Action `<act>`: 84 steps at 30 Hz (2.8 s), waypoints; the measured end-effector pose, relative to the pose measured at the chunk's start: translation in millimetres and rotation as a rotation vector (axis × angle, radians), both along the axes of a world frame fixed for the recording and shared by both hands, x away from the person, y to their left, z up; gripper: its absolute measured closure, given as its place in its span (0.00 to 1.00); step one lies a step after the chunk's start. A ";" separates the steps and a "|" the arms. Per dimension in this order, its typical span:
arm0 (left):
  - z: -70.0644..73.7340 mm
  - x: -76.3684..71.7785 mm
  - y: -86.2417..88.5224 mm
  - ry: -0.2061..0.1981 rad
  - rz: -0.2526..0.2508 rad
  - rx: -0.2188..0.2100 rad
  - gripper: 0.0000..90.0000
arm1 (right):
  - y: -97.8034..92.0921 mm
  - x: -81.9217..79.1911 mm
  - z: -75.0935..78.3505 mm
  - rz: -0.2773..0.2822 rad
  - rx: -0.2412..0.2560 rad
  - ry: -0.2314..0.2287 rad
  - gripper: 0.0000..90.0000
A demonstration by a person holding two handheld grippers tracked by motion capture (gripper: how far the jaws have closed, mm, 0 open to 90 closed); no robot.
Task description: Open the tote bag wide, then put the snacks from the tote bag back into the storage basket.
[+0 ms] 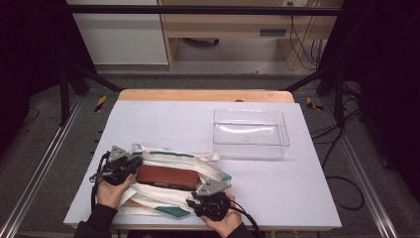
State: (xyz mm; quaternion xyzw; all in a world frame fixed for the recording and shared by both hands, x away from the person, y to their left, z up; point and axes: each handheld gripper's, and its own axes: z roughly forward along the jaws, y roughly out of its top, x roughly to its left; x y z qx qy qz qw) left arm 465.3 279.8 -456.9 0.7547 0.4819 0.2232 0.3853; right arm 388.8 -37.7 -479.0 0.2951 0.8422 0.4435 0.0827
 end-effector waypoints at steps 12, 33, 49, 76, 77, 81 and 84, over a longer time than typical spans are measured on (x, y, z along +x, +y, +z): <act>43.4 -53.5 14.8 -0.106 -0.056 -0.059 0.96 | -29.7 15.3 45.9 -0.094 0.077 -0.136 0.92; 2.3 -82.4 -3.0 0.020 -0.159 0.120 0.99 | -18.8 58.3 0.9 -0.247 -0.106 -0.104 1.00; 40.3 -74.2 20.6 -0.161 -0.072 -0.028 0.75 | -40.3 43.2 39.5 -0.186 0.053 -0.163 0.75; 25.8 -15.8 50.0 -0.044 0.002 -0.036 0.65 | 5.8 46.5 47.9 0.004 0.003 -0.138 0.35; 20.2 -13.8 50.7 -0.016 0.005 -0.038 0.72 | 9.3 46.9 44.9 0.022 -0.018 -0.134 0.33; 14.8 -12.0 50.9 0.009 0.001 -0.044 0.79 | 12.2 47.5 40.5 0.037 -0.050 -0.131 0.31; 14.9 -12.5 47.9 0.005 -0.002 -0.028 0.87 | 14.5 49.6 35.2 0.051 -0.068 -0.126 0.29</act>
